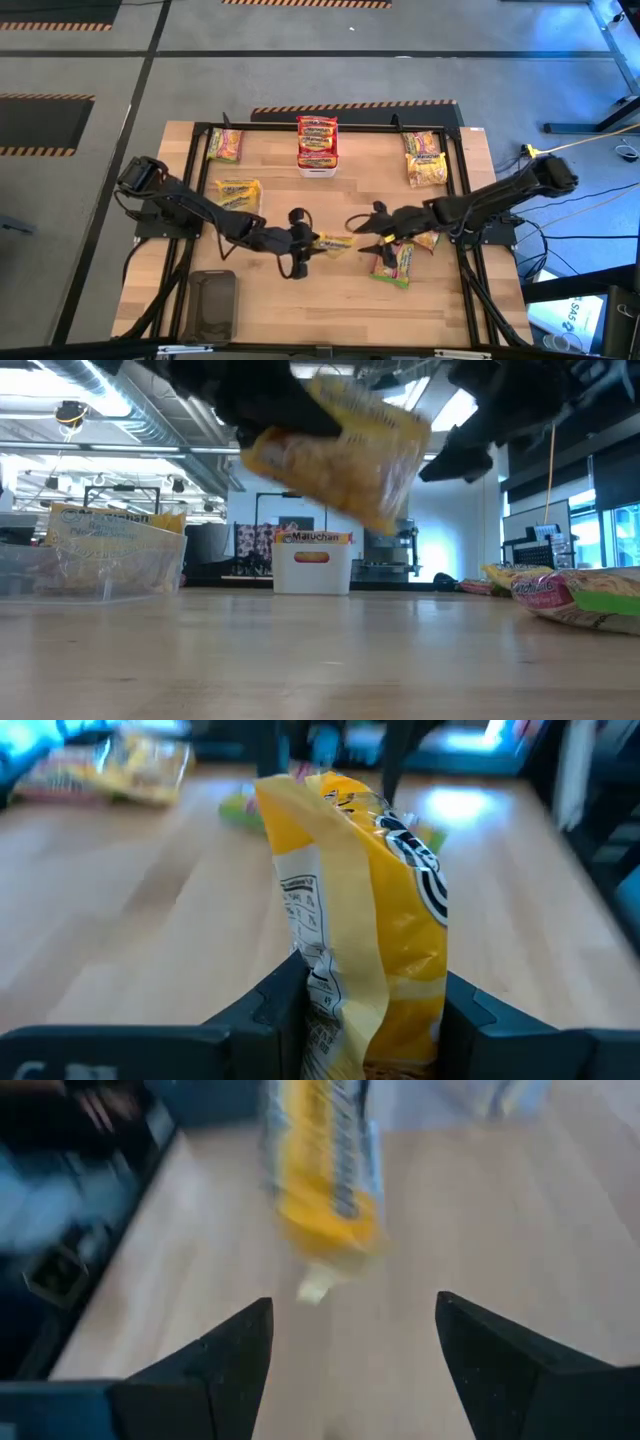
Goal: Sort Maruchan noodles
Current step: Put the yellow noodle pack into the transparent bin
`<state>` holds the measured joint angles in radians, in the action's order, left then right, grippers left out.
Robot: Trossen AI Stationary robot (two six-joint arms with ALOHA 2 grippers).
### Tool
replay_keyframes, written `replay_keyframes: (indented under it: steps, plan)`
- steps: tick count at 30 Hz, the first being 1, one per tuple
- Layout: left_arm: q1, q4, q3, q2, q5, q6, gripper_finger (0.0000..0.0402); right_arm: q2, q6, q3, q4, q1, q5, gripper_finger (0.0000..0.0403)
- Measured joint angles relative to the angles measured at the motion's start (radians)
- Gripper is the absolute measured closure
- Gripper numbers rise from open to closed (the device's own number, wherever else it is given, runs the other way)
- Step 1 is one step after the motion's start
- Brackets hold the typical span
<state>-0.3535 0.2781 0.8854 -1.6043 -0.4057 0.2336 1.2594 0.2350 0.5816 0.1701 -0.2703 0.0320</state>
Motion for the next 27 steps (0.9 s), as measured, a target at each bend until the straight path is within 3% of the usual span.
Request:
replay_keyframes:
  steps: [4, 8, 15, 24, 27]
  plan:
    - [-0.001, 0.151, -0.047, 0.002, -0.027, -0.009, 0.0277, 0.016, 0.039, -0.145, 0.344, 0.002, -0.011, 0.0146]
    - [0.001, 0.284, -0.062, 0.003, -0.045, -0.040, 0.0277, 0.038, 0.069, -0.184, 0.503, 0.002, 0.048, 0.0146]
    - [0.019, 0.387, -0.062, 0.002, -0.082, -0.106, 0.0277, 0.101, -0.034, -0.183, 0.746, 0.002, 0.132, 0.0146]
    - [0.024, 0.399, -0.062, 0.002, -0.098, -0.113, 0.0277, 0.124, -0.089, -0.139, 0.734, 0.003, -0.007, 0.0145]
    - [0.025, 0.418, -0.062, 0.002, -0.103, -0.113, 0.0277, 0.124, -0.086, -0.139, 0.744, 0.003, 0.019, 0.0145]
